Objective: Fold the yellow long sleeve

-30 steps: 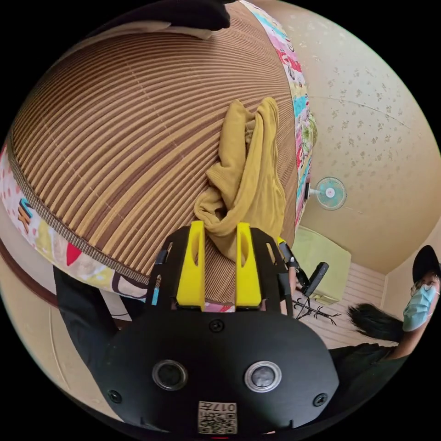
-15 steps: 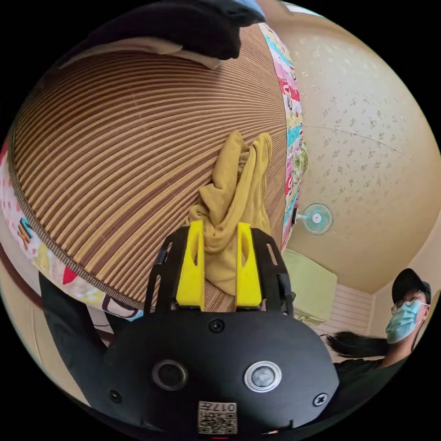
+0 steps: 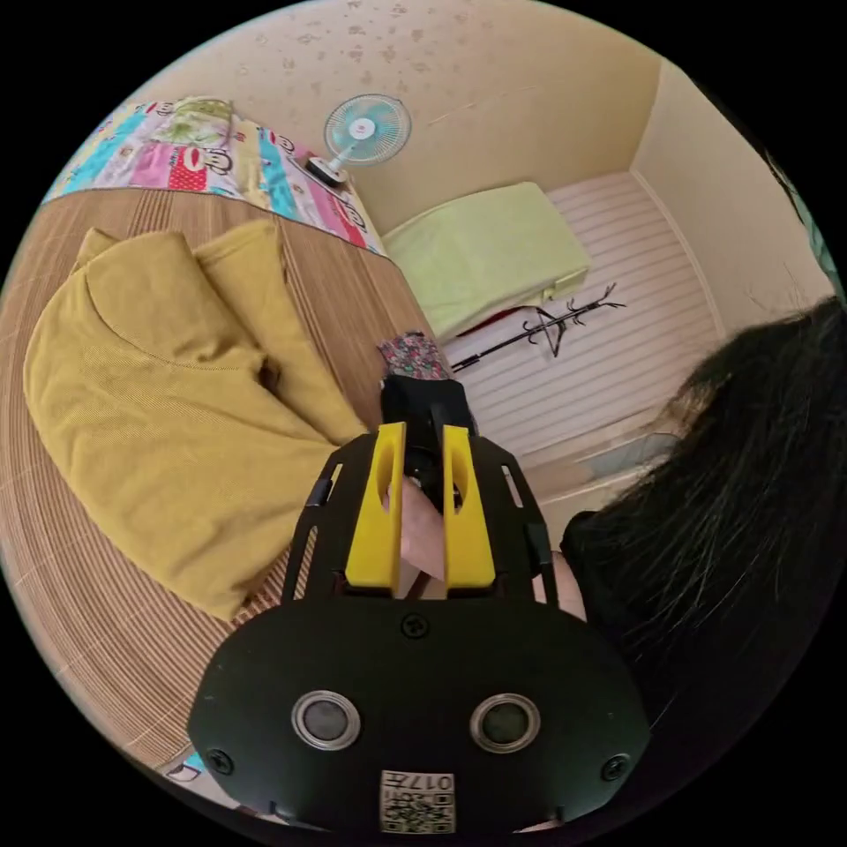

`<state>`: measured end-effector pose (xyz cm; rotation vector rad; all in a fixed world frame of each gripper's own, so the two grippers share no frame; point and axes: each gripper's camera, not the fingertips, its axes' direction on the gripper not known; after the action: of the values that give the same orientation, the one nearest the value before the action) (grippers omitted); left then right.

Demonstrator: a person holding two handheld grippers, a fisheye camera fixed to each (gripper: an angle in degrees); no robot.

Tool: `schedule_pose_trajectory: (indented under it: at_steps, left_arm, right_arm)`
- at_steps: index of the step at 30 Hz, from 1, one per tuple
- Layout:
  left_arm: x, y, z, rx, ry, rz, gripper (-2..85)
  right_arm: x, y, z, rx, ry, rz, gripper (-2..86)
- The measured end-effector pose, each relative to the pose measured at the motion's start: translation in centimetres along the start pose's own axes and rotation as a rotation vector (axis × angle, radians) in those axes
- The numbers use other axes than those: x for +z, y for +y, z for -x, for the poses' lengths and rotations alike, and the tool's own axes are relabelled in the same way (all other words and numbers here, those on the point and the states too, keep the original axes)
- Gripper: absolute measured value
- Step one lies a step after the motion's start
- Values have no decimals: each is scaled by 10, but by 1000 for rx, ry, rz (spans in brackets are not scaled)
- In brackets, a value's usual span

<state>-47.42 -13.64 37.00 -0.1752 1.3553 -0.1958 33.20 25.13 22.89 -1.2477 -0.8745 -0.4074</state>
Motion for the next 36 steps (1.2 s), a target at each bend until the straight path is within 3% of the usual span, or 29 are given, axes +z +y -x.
schedule_pose_trajectory:
  at_steps: [2,5,10,12,14,16,19,25,36]
  left_arm:
    - [5,12,-2,-5,42,-19,82]
    - [-20,43,24,-174,-112,-130,111]
    - [-53,87,116,-552,-326,-155,171]
    - [-27,97,167,-648,-171,-55,176]
    - [8,102,193,-688,-16,47,157]
    - [22,111,200,-690,-4,68,87]
    - [-1,128,202,-696,91,-4,69]
    - [-131,147,149,-542,354,-133,66]
    - [-458,151,-5,-239,73,-385,65]
  right_arm:
    - [-23,-9,-18,12,14,-31,17]
    - [-42,-28,-30,-28,16,-26,50]
    - [7,-72,-28,-98,-151,234,178]
    - [54,-81,-21,-112,-187,439,184]
    - [55,-83,-12,-131,-27,396,163]
    - [60,-83,-7,-127,-5,459,127]
    - [65,-66,-3,-36,-167,574,84]
    - [48,0,102,-138,-505,579,58]
    - [144,101,445,-518,-796,704,53]
